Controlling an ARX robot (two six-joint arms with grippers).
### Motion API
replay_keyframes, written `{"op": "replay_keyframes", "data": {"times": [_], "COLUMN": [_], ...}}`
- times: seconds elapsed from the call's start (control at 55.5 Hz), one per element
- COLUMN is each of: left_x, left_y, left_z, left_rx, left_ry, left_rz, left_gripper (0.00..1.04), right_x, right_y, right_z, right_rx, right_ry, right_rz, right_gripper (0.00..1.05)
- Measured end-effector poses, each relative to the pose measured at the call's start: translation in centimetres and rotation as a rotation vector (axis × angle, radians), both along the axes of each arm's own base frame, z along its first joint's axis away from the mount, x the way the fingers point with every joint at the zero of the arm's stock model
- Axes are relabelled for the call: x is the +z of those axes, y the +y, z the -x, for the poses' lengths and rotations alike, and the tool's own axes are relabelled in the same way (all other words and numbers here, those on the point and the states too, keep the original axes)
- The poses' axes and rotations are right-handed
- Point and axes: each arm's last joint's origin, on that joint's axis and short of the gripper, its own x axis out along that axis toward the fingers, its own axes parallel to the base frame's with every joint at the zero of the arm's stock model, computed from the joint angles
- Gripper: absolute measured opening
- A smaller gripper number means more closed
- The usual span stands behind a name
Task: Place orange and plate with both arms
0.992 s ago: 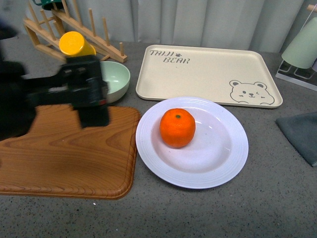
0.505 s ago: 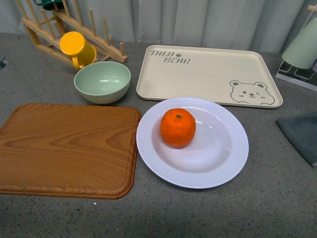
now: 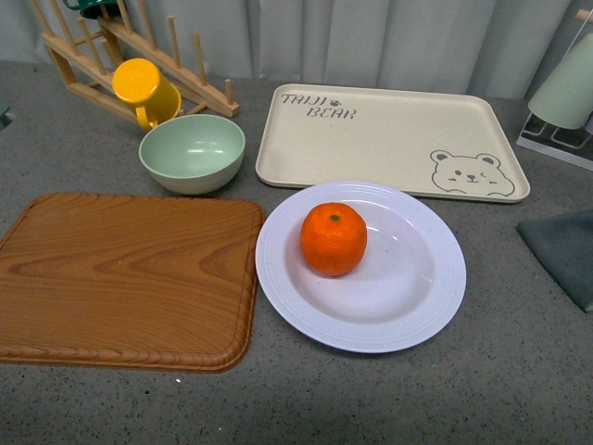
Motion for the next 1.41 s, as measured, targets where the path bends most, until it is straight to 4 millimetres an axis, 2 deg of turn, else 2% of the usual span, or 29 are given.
{"op": "replay_keyframes", "data": {"times": [0.523,0.667,0.775,0.919,1.028,1.064,1.118,1.172,1.262,1.406], "left_x": [-0.4,-0.3,-0.4,-0.4,-0.4,-0.4,-0.4,-0.4,-0.4,-0.4], "left_y": [0.0,0.0,0.0,0.0,0.0,0.0,0.0,0.0,0.0,0.0], "left_z": [1.7,1.7,1.7,1.7,1.7,1.7,1.7,1.7,1.7,1.7], "left_rx": [-0.001,-0.002,-0.002,-0.002,-0.002,-0.002,-0.002,-0.001,-0.002,-0.002], "left_ry": [0.008,0.007,0.008,0.008,0.008,0.008,0.008,0.008,0.008,0.008], "left_rz": [-0.003,-0.002,-0.002,-0.002,-0.002,-0.003,-0.004,-0.005,-0.005,-0.005], "left_gripper": [0.04,0.32,0.49,0.74,0.92,0.99,0.98,0.98,0.98,0.98], "right_x": [0.0,0.0,-0.1,-0.1,0.7,0.8,0.1,-1.7,-4.9,-8.8], "right_y": [0.0,0.0,0.1,0.3,0.2,0.0,-0.4,-0.9,-1.5,-1.4], "right_z": [0.0,0.0,-0.4,-2.8,-5.7,-7.5,-9.6,-12.0,-14.9,-16.9], "right_rx": [0.000,0.000,0.001,0.010,0.038,0.054,0.060,0.058,0.066,0.098], "right_ry": [0.000,0.000,0.156,0.221,0.247,0.297,0.382,0.523,0.719,0.916], "right_rz": [0.000,0.000,0.078,0.139,0.087,0.030,-0.056,-0.190,-0.436,-0.644], "right_gripper": [0.96,0.96,0.96,0.96,0.96,0.96,0.96,0.96,0.96,0.96]}}
